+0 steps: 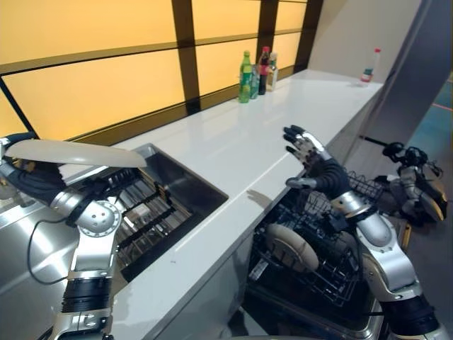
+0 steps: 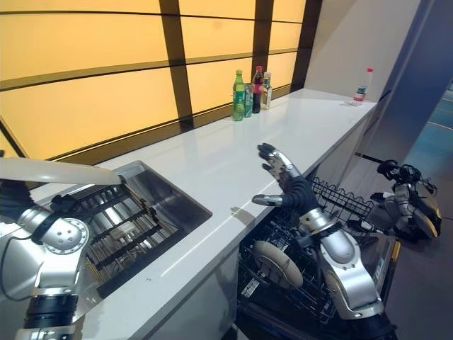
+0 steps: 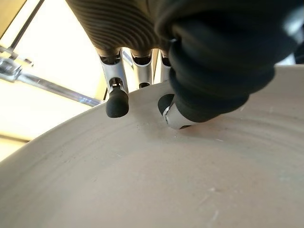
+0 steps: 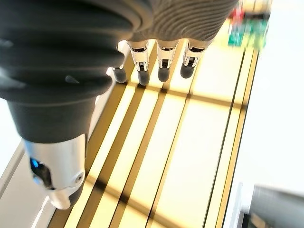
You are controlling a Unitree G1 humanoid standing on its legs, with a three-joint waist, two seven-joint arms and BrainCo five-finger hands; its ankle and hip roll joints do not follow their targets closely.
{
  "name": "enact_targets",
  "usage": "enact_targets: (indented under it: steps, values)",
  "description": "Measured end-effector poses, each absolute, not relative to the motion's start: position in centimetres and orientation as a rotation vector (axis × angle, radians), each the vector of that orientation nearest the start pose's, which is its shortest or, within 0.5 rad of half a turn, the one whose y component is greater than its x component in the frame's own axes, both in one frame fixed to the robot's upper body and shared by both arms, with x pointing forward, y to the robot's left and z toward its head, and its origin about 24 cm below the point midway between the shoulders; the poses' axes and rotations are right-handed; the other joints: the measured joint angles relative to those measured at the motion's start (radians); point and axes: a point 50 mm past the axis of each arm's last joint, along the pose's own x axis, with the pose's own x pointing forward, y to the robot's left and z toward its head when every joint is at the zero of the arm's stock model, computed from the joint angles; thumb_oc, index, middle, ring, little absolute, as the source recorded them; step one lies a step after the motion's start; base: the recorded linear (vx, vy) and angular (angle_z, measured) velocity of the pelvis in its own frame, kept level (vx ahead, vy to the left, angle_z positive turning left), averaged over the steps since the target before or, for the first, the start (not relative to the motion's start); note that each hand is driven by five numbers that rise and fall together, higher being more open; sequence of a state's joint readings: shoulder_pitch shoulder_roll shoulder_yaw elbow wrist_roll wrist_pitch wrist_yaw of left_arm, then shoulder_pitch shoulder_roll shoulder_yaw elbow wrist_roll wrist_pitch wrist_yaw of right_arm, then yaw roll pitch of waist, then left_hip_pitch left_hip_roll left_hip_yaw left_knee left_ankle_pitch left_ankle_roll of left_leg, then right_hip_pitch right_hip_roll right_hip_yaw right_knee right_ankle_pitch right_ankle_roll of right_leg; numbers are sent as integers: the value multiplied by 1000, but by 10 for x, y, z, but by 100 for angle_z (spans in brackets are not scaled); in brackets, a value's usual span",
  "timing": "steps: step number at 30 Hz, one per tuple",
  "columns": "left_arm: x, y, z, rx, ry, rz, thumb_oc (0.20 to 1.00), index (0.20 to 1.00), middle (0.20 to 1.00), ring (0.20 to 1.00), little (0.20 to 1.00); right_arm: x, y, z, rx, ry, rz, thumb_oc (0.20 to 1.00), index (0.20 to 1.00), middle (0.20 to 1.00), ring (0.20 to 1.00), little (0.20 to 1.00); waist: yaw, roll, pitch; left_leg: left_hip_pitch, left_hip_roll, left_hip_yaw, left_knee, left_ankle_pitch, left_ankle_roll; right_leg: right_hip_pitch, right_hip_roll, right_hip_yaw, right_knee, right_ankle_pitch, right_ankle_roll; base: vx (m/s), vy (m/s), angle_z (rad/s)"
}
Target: Pick up plates and place into dishwasher.
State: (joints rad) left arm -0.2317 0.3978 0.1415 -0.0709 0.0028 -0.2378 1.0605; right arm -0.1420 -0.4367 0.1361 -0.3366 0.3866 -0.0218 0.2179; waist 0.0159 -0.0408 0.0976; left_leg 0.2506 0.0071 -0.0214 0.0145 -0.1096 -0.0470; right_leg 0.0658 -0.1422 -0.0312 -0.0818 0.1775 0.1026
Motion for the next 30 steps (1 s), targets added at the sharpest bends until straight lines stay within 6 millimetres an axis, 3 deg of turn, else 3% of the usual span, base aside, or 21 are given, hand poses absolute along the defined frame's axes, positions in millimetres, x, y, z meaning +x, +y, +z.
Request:
enact_targets:
  steps: [6,14,17,30]
  values:
    - [259,243,160,-38,-630,1012,200,200,200,200,200,256,-105,158,-84,-410,679,1000,1000,1000,1000,1000,2,2,-7,0,7,-18,-38,23,-5,-3,4,-22,-8,1,-4,-114,-62,9]
    - [276,206,152,-160,-495,825,200,200,200,200,200,255,-69,171,-126,-482,749,1000,1000,1000,1000,1000,10,12,-16,-9,9,-37,-42,26,-6,-3,2,-42,-8,-2,-8,-90,-43,7]
    - [281,188,147,-204,-432,722,200,200,200,200,200,256,-62,175,-137,-501,744,1000,1000,1000,1000,1000,29,15,-18,-17,8,-42,-41,28,-8,-5,2,-52,-8,-2,-10,-56,-31,9]
    - [285,156,142,-257,-347,467,200,200,200,200,200,255,-51,182,-204,-559,693,1000,1000,1000,1000,1000,59,11,-22,-37,9,-74,-40,35,-11,-7,-2,-86,-8,-8,-10,-51,-25,8]
